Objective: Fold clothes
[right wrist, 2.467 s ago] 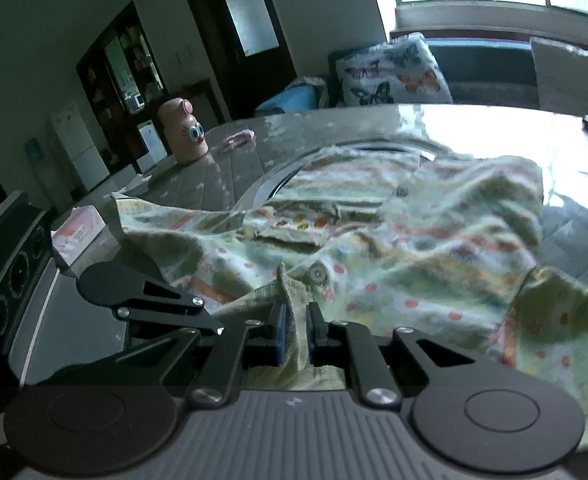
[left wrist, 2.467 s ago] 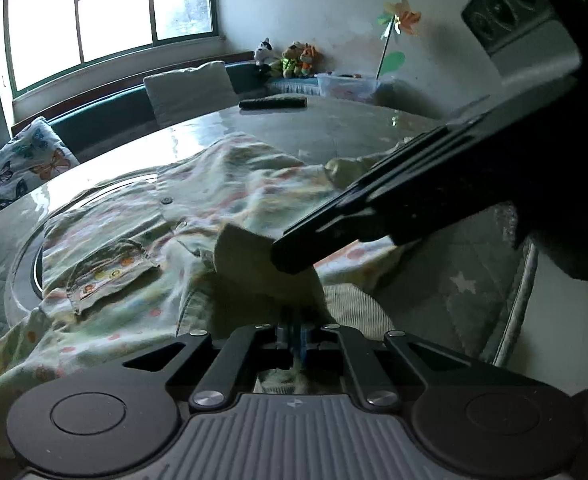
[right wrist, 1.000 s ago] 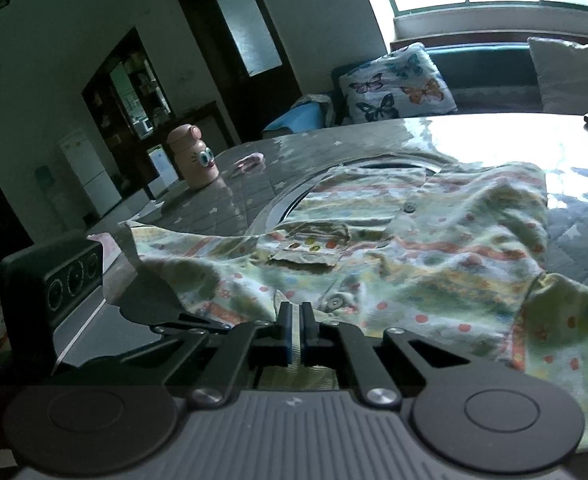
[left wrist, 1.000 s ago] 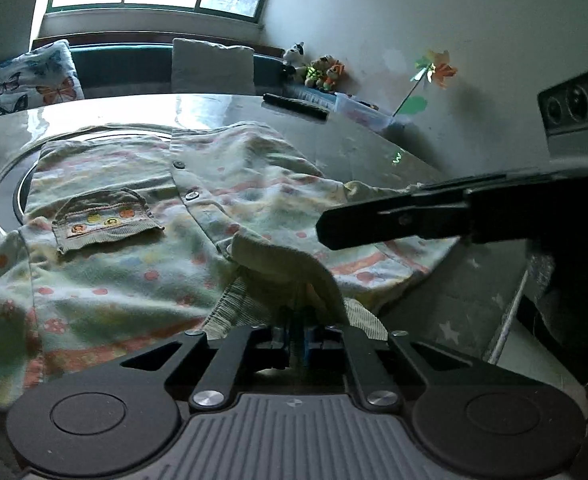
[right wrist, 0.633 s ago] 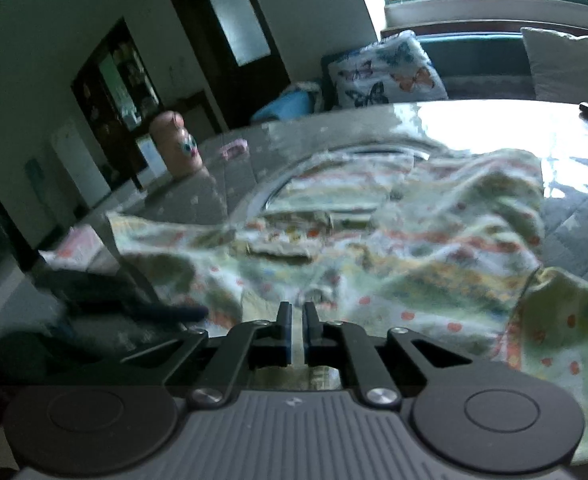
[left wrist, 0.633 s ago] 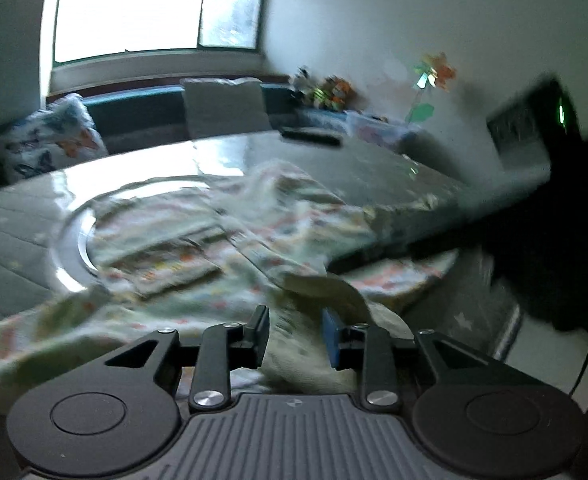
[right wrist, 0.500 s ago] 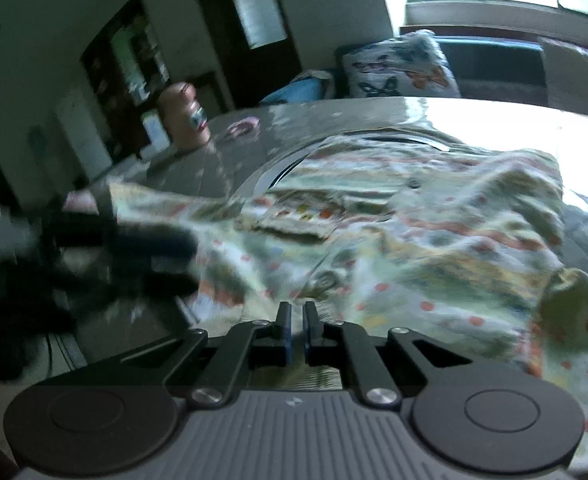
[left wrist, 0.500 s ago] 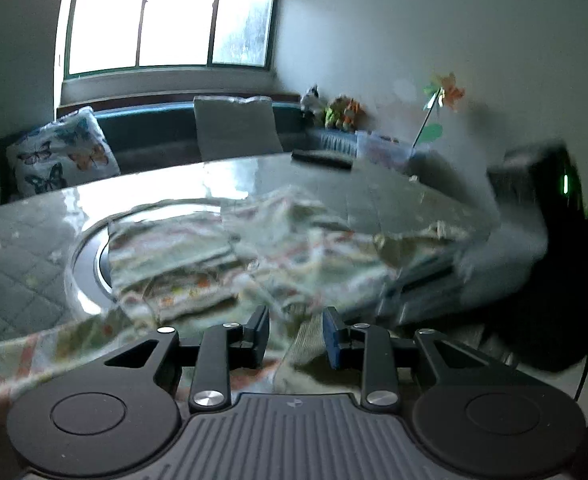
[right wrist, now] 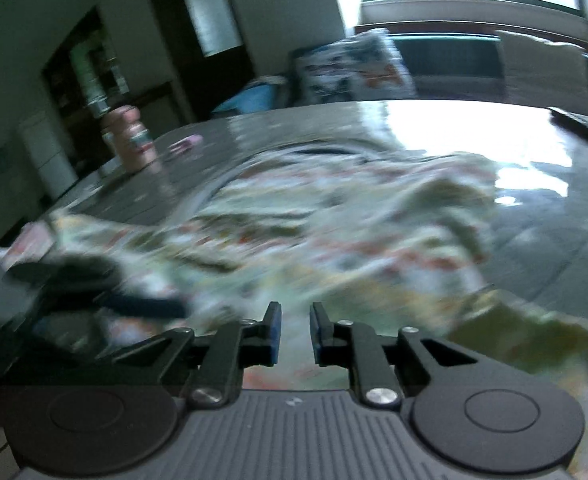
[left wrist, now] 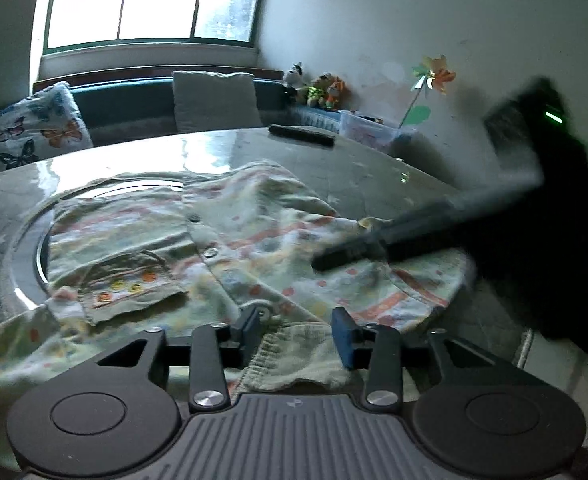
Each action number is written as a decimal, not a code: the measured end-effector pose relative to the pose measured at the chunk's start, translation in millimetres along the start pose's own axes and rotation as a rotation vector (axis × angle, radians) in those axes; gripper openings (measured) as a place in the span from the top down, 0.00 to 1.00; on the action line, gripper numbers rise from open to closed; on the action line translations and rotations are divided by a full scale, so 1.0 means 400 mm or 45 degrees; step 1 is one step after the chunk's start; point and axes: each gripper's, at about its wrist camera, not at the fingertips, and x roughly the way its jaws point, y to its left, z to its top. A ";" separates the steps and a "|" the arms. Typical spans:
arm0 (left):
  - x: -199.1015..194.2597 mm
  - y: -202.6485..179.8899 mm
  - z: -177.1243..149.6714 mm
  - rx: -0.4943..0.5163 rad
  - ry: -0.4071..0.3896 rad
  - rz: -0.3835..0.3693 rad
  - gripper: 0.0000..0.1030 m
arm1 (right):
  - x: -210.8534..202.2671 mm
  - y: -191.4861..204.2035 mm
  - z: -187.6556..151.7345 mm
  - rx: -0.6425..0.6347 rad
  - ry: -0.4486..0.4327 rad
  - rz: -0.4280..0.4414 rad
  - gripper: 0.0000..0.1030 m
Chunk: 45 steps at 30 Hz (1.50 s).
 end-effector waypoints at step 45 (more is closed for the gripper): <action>-0.151 0.172 -0.012 -0.278 -0.122 0.574 0.15 | 0.155 -0.023 0.103 -0.327 0.108 -0.173 0.47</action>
